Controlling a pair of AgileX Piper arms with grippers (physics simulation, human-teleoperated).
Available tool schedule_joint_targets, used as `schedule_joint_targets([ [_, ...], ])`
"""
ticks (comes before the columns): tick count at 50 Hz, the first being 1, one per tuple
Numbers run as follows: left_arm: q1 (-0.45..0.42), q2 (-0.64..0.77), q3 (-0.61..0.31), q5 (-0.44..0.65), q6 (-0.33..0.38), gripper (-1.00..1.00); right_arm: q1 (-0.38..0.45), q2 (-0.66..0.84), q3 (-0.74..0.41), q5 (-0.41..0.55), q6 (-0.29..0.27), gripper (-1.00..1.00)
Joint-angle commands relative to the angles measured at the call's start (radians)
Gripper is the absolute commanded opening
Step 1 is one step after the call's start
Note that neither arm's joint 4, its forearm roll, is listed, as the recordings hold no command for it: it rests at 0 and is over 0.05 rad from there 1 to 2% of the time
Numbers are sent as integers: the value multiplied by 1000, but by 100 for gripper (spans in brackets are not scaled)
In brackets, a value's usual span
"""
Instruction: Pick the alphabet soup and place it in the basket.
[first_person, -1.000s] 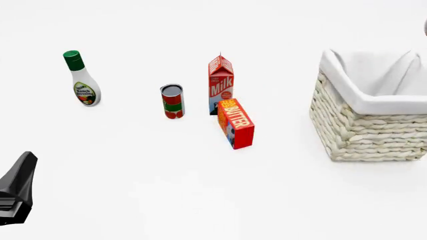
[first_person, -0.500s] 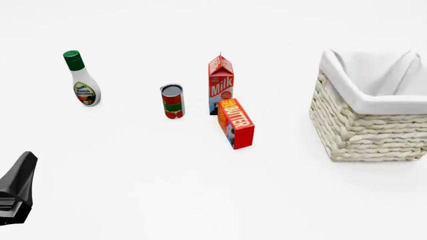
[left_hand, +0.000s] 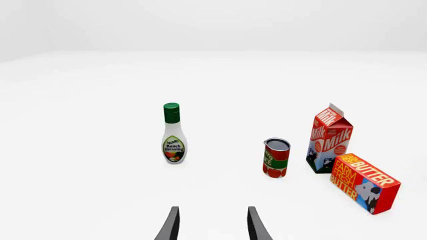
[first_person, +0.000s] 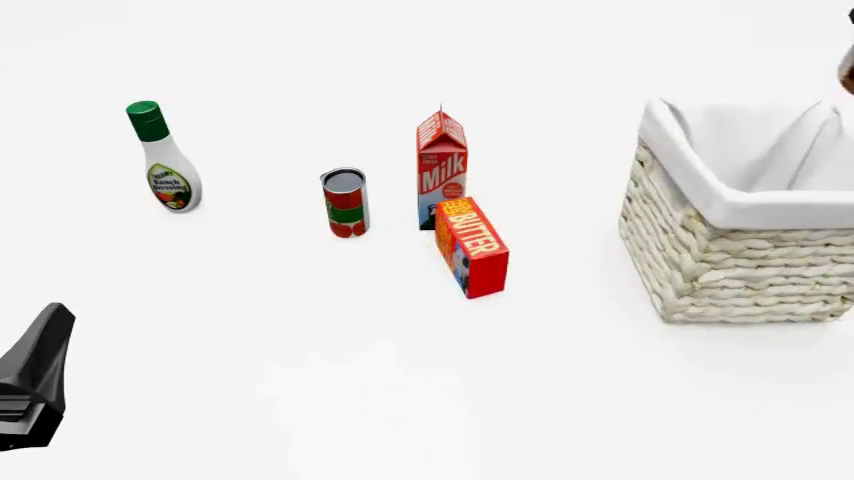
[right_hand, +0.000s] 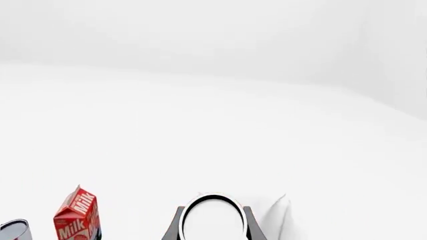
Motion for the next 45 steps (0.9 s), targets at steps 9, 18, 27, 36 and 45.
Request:
schedule_joint_targets([
  [9, 0, 0, 0, 0, 0, 100, -33, 82, -57, 72, -63, -100],
  [18, 0, 0, 0, 0, 0, 100, -39, 113, -77, 88, -87, -100],
  [27, 0, 0, 0, 0, 0, 100, -44, 140, -127, 167, -107, -100],
  [36, 0, 0, 0, 0, 0, 100, -50, 168, -134, 207, -113, -100],
  [45, 0, 0, 0, 0, 0, 100, -41, 189, -146, 237, -121, -100],
])
